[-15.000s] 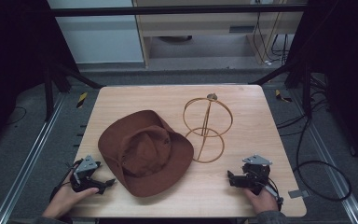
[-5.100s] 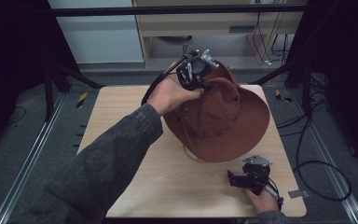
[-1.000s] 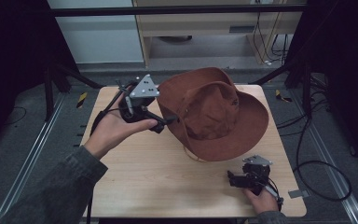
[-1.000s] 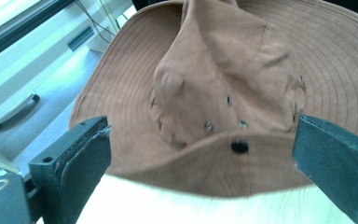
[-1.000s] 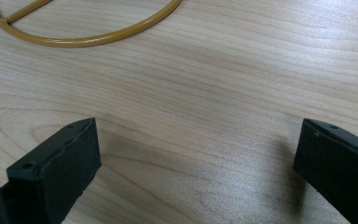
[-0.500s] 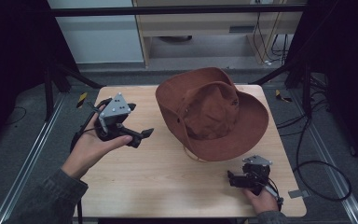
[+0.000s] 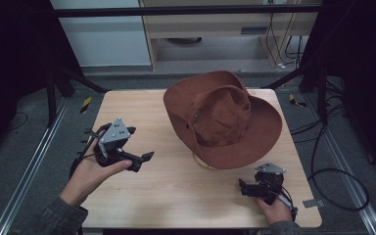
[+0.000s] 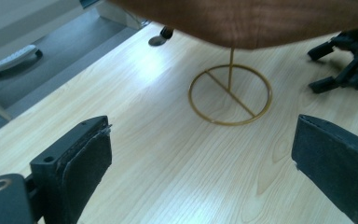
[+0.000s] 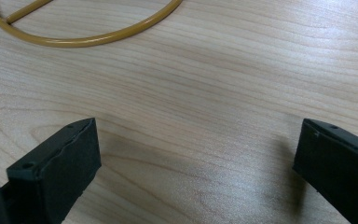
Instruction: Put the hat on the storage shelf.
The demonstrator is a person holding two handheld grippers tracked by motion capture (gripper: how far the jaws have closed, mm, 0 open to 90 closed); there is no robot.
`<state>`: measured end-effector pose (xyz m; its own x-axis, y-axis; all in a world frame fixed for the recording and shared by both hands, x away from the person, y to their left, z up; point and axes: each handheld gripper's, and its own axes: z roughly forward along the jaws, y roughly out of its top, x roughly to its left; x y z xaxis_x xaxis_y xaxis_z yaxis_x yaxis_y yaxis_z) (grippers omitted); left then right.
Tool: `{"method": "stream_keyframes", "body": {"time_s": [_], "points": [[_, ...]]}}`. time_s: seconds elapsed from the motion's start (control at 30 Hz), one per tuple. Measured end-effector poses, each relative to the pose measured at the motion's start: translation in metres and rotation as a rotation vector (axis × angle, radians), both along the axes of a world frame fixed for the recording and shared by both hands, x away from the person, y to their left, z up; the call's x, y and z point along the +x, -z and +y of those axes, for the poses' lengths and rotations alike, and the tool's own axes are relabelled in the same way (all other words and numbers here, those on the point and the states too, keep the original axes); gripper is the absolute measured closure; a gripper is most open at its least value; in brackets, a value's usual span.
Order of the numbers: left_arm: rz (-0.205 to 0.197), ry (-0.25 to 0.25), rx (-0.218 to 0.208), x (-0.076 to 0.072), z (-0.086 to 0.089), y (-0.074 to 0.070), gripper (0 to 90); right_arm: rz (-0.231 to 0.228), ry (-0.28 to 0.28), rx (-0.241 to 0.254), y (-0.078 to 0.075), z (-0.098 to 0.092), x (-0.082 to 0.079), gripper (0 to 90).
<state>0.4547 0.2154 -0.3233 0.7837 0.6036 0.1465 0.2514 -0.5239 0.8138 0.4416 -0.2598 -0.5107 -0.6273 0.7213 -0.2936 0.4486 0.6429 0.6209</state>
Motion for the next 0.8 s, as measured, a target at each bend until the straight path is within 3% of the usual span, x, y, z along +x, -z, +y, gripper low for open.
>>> {"method": "stream_keyframes", "body": {"time_s": [0.27, 0.33, 0.37, 0.47, 0.53, 0.77, 0.8], "points": [[0.053, -0.035, 0.014, 0.001, 0.009, 0.027, 5.0, 0.0, 0.0, 0.0, 0.0, 0.0, 0.0, 0.5], [0.073, -0.045, 0.035, 0.003, 0.012, 0.04, 5.2, 0.0, 0.0, 0.0, 0.0, 0.0, 0.0, 0.5], [0.073, -0.045, 0.035, 0.003, 0.012, 0.04, 5.2, 0.0, 0.0, 0.0, 0.0, 0.0, 0.0, 0.5], [0.063, -0.054, 0.089, 0.005, 0.016, 0.053, 5.2, 0.0, 0.0, 0.0, 0.0, 0.0, 0.0, 0.5], [0.081, -0.074, 0.086, 0.008, 0.022, 0.067, 5.2, 0.0, 0.0, 0.0, 0.0, 0.0, 0.0, 0.5], [0.11, -0.099, 0.096, 0.012, 0.03, 0.087, 5.2, -0.001, 0.0, 0.0, 0.0, 0.0, 0.0, 0.5], [0.127, -0.107, 0.095, 0.014, 0.034, 0.095, 5.2, 0.0, 0.0, 0.0, 0.0, 0.0, 0.0, 0.5]]}}
